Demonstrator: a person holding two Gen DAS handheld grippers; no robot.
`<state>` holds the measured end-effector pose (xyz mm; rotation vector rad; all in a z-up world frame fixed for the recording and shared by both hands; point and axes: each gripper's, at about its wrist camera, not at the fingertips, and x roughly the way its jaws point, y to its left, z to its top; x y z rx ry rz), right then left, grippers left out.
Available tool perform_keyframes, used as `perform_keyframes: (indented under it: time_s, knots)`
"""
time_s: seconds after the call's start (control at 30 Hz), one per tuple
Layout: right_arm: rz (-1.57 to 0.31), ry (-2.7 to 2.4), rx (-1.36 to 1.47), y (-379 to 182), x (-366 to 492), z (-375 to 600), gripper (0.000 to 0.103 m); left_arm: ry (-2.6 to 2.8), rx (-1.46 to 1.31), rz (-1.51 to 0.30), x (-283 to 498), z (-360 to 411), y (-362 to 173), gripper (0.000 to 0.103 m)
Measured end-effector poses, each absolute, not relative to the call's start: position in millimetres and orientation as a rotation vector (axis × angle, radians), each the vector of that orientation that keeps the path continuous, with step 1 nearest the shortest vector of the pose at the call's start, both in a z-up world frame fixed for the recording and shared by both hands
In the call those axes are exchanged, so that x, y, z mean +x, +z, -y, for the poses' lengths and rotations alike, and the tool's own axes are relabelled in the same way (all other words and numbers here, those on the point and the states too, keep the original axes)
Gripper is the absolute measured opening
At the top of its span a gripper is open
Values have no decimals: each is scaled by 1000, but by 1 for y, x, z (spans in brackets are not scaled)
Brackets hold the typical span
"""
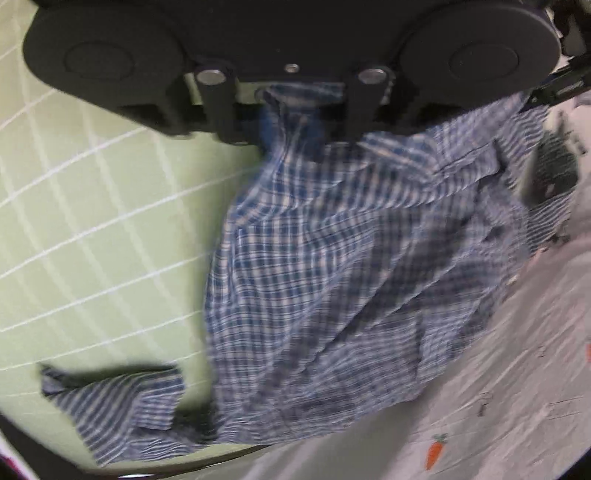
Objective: Fold clothes
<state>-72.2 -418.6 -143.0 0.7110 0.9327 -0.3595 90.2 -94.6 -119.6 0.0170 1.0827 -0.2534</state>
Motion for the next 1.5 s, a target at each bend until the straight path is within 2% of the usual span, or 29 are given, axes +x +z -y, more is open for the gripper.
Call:
perform_keyframes:
  time_s: [0.03, 0.3, 0.47, 0.77, 0.87, 0.9, 0.93, 1.03, 1.13, 1.27, 1.37, 1.43, 1.5]
  knots:
    - [-919, -342, 717, -141, -75, 419, 2, -245, 2, -1069, 88, 93, -116, 80]
    - [-728, -497, 469, -76, -122, 459, 1, -320, -8, -1001, 77, 138, -98, 80]
    - [-814, -532, 549, -96, -133, 491, 2, -409, 13, -980, 71, 181, -92, 78]
    - [-859, -483, 591, -113, -119, 504, 2, -569, 187, -1036, 60, 261, -117, 63]
    - [-866, -477, 612, -118, -122, 505, 2, -537, 257, -1053, 62, 269, -130, 46]
    - [-868, -475, 619, -119, -124, 505, 2, -526, 268, -1058, 64, 269, -133, 33]
    - [-861, -475, 631, -120, -126, 507, 2, -516, 260, -1066, 66, 266, -134, 14]
    - [-836, -480, 660, -120, -129, 509, 2, -488, 189, -1062, 73, 249, -128, 5]
    - [-805, -494, 667, -117, -130, 509, 2, -427, 65, -1025, 82, 217, -110, 4]
    - [-780, -525, 662, -112, -132, 510, 2, -231, -179, -923, 106, 137, -80, 4]
    - [-781, -536, 685, -114, -131, 512, 2, -99, -287, -880, 120, 83, -77, 4]
    - [-784, -543, 710, -116, -128, 514, 3, -105, -320, -903, 125, 62, -83, 9]
    - [-786, -556, 733, -115, -127, 514, 10, -128, -299, -917, 121, 55, -88, 18]
